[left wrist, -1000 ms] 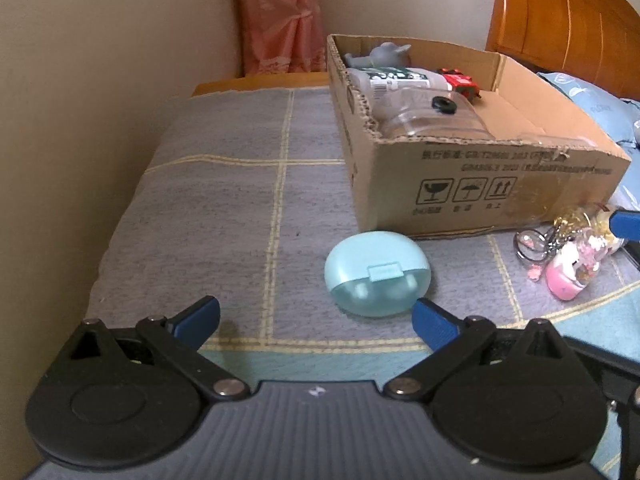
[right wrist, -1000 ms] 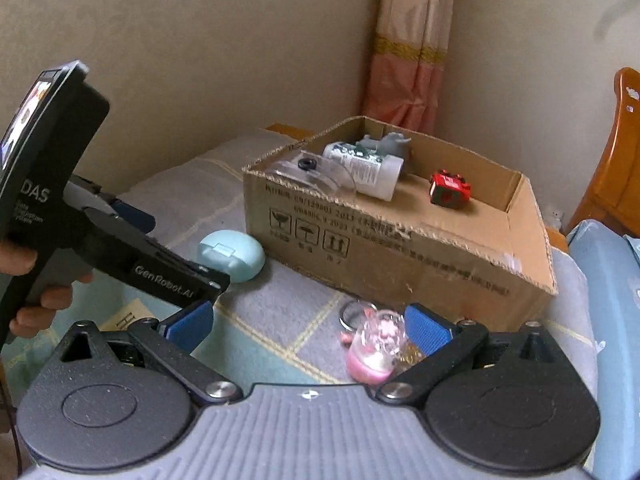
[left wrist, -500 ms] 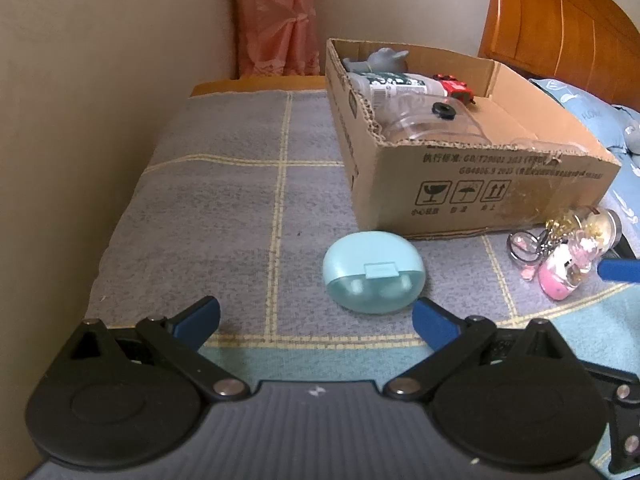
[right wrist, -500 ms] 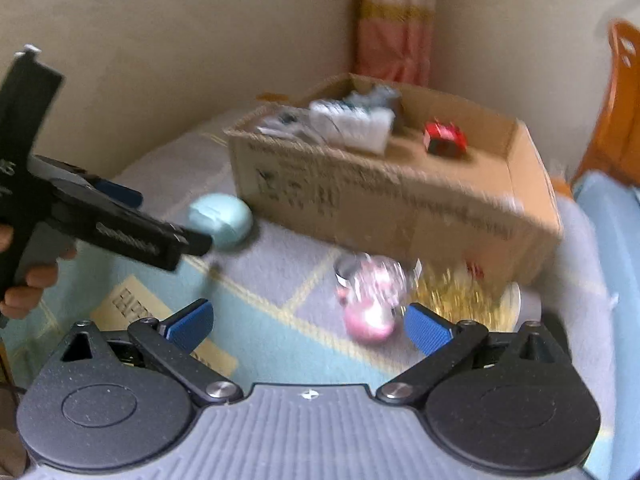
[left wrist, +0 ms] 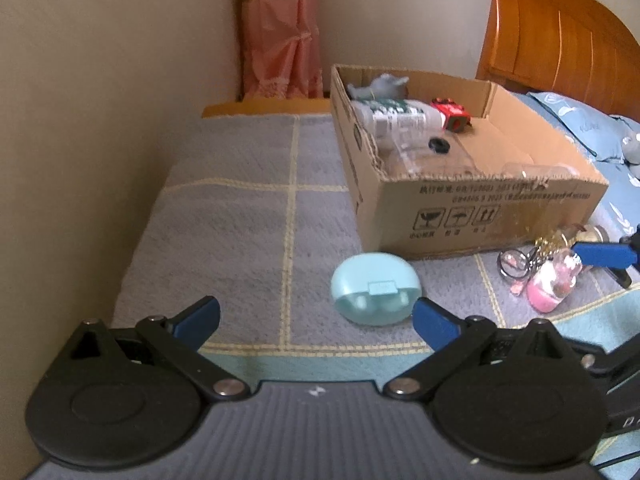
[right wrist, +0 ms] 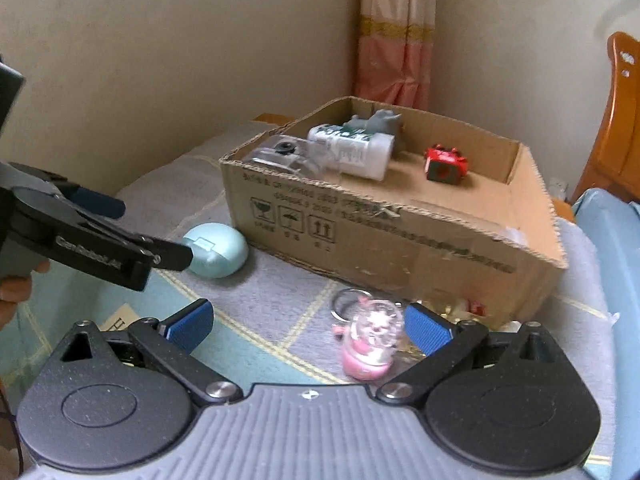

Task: Organize rigid objects
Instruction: 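Lower the left gripper over the light-blue round case while the right gripper approaches the pink keychain bottle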

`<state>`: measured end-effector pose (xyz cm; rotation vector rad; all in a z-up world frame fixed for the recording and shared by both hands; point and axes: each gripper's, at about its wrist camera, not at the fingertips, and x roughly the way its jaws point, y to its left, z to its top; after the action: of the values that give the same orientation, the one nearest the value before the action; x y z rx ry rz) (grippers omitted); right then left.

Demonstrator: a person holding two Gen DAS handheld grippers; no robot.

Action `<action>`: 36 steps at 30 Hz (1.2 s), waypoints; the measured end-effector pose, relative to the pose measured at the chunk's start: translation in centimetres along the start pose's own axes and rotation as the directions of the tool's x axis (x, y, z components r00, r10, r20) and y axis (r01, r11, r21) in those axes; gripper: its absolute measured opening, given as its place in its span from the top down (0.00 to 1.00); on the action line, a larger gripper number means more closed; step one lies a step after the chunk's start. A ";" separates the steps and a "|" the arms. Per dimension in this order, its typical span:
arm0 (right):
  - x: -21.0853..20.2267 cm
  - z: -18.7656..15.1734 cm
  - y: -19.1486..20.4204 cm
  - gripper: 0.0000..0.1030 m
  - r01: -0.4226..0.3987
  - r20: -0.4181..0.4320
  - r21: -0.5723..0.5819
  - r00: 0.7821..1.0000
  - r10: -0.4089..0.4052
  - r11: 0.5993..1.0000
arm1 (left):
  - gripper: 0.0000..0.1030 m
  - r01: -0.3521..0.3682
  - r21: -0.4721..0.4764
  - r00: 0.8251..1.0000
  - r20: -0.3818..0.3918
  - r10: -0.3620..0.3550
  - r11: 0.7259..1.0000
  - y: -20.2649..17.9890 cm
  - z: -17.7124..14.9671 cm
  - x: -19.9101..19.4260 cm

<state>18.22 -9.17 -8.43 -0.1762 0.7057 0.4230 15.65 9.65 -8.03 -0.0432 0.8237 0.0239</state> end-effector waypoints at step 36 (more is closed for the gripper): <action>3.2 -1.3 1.5 0.00 0.286 -0.149 0.195 0.954 -0.260 0.938 | 0.01 0.120 0.063 0.993 -0.005 -0.120 0.991 -0.4 0.9 1.6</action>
<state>18.99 -7.19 -11.49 -0.0945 0.8276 0.0673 17.37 9.26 -8.59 -0.0329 0.8213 -0.1153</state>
